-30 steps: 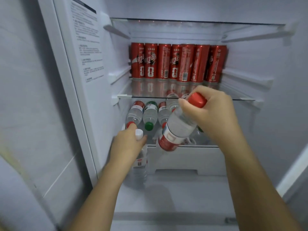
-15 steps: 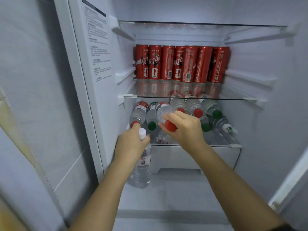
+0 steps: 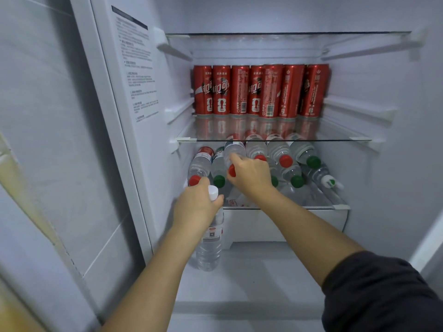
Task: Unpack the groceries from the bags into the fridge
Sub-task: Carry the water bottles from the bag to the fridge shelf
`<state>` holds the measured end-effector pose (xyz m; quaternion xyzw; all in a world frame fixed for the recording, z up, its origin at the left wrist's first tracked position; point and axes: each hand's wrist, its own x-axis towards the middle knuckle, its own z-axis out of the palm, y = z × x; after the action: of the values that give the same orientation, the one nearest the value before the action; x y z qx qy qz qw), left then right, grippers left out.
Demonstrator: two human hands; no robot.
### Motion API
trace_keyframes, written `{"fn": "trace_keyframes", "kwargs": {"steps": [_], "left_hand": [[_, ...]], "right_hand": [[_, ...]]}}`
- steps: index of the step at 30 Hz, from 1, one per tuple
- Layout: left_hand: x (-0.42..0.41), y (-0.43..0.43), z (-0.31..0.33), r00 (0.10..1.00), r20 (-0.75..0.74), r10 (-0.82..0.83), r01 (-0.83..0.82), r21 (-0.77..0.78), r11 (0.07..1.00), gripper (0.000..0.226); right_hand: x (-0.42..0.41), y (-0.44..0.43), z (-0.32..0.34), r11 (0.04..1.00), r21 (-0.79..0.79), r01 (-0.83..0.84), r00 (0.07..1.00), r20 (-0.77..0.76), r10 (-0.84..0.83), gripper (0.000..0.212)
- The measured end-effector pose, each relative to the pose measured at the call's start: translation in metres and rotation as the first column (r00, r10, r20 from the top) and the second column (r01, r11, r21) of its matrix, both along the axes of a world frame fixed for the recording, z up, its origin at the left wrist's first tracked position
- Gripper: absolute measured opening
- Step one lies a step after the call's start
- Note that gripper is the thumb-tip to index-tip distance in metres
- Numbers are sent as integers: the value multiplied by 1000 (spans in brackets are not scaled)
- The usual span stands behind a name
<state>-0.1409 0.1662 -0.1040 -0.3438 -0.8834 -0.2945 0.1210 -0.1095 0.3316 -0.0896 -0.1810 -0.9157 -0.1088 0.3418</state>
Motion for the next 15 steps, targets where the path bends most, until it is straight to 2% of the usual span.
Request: {"fn": "trace_keyframes", "kwargs": {"steps": [6, 10, 15], "left_hand": [[-3, 7, 1, 1000, 5, -4, 4, -71, 997, 27], [-7, 6, 6, 1000, 3, 18, -17, -171, 985, 29], [-7, 2, 14, 999, 35, 16, -9, -184, 983, 30]], "right_hand": [[-18, 5, 6, 981, -171, 95, 991, 107, -77, 26], [-20, 9, 9, 942, -312, 123, 988, 132, -85, 32], [-18, 6, 20, 919, -359, 161, 968, 239, -76, 39]]}}
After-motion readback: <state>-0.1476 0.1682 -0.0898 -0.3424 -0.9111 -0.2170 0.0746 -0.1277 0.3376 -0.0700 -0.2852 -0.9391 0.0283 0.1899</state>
